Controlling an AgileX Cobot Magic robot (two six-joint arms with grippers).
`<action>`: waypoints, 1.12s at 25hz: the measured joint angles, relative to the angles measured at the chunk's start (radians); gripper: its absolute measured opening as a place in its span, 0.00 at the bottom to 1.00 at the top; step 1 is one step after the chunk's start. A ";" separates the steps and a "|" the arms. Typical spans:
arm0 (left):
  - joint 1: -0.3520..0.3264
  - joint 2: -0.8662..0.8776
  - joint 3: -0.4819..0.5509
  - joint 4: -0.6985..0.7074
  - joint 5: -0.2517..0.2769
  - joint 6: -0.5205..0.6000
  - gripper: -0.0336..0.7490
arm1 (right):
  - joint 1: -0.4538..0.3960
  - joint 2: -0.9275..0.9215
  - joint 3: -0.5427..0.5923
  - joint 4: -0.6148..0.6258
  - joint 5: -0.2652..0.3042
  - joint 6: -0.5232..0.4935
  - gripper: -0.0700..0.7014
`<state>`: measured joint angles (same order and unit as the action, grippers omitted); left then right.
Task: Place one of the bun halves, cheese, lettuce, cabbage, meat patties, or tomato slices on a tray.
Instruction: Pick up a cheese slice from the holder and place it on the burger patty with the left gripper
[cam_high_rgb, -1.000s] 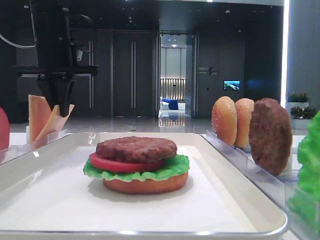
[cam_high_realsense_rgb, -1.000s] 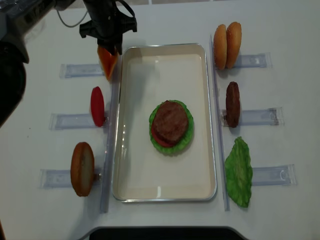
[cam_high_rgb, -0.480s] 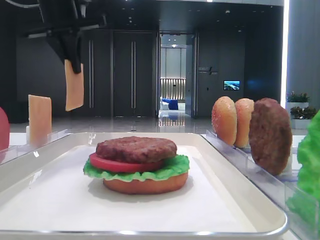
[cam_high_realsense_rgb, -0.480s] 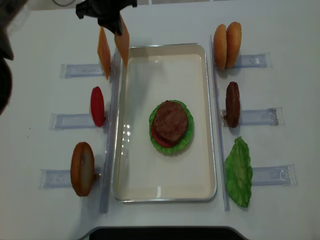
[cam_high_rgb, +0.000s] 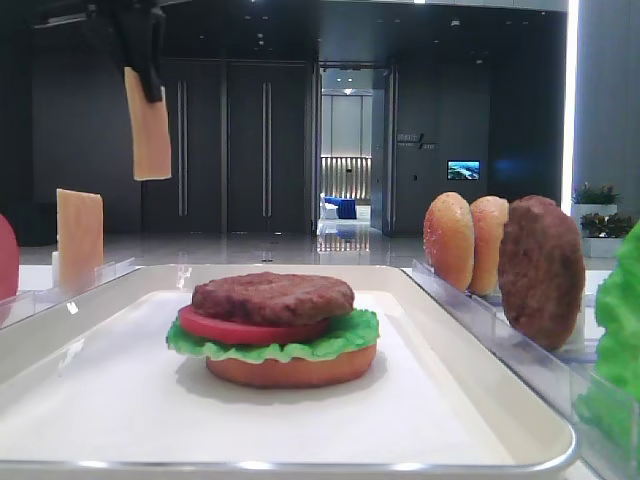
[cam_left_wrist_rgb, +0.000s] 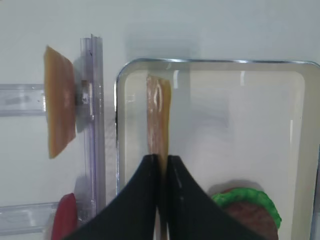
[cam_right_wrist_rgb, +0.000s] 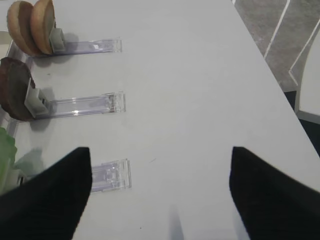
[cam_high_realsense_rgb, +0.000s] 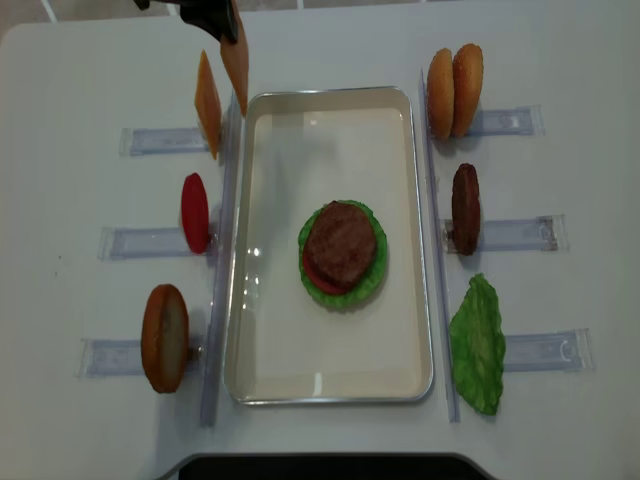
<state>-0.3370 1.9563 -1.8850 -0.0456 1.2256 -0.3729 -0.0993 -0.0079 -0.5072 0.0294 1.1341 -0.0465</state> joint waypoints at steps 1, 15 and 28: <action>-0.017 -0.013 0.016 0.000 -0.009 -0.013 0.07 | 0.000 0.000 0.000 0.000 0.000 0.000 0.79; -0.129 -0.378 0.564 -0.056 -0.213 -0.132 0.07 | 0.000 0.000 0.000 0.000 0.000 0.000 0.79; -0.129 -0.522 0.757 -0.079 -0.351 -0.160 0.07 | 0.000 0.000 0.000 0.001 0.000 0.000 0.79</action>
<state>-0.4659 1.4342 -1.1277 -0.1245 0.8743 -0.5328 -0.0993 -0.0079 -0.5072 0.0305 1.1341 -0.0465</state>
